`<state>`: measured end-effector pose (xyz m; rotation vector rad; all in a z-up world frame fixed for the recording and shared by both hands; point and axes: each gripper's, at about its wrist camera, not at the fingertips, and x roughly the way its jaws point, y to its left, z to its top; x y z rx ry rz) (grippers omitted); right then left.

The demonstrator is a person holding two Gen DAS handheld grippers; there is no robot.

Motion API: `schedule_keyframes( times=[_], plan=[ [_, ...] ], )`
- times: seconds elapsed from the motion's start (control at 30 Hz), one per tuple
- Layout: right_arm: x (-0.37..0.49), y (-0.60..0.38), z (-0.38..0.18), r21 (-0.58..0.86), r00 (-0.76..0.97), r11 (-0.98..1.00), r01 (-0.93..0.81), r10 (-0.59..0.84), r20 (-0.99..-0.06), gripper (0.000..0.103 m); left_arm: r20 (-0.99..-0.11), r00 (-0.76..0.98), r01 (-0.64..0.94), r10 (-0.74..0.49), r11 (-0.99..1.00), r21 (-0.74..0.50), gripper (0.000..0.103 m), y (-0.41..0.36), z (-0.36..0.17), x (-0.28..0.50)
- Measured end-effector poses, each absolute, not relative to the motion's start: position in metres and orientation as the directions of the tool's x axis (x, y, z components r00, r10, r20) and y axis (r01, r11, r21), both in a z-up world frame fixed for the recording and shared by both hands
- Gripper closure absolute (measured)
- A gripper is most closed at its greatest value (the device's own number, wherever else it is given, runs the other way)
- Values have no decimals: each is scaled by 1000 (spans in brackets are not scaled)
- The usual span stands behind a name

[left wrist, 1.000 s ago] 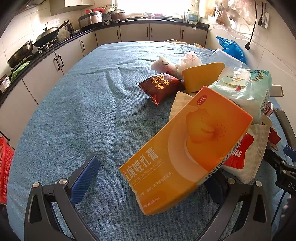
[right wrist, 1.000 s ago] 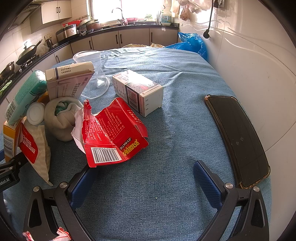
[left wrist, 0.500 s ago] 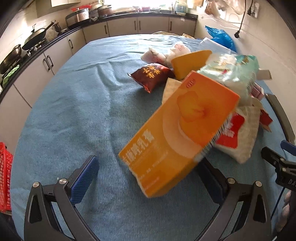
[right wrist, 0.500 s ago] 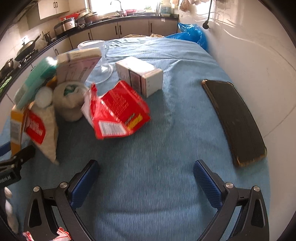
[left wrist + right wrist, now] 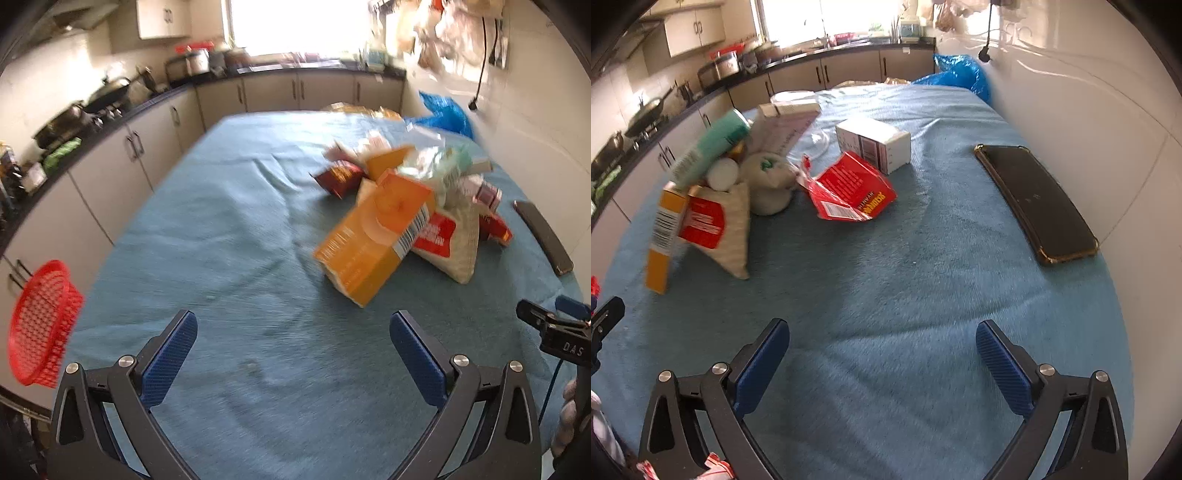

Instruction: Collect trash

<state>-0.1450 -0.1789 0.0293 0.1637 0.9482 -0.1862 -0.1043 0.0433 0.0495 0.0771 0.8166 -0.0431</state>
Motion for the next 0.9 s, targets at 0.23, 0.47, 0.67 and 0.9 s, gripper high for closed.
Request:
schedule_keyframes(
  times=[0.23,0.47,0.67,0.9],
  plan=[
    [-178,-156,65,59,698,973,225,-118,-707,1,-647,762,33,34,995,91,0,50,77,-125],
    [-205,-146,100,89,823,970,227,-142,-549,1,-608,793,17,52,994,106,0,54,87,-142],
    [-215,-137,108,68,847,977,201,-138,-514,0,-612,790,15,45,996,93,0,59,89,-150],
    [-231,-133,109,79,859,980,185,-122,-496,1,-613,790,20,30,997,73,0,61,91,-163]
  ],
)
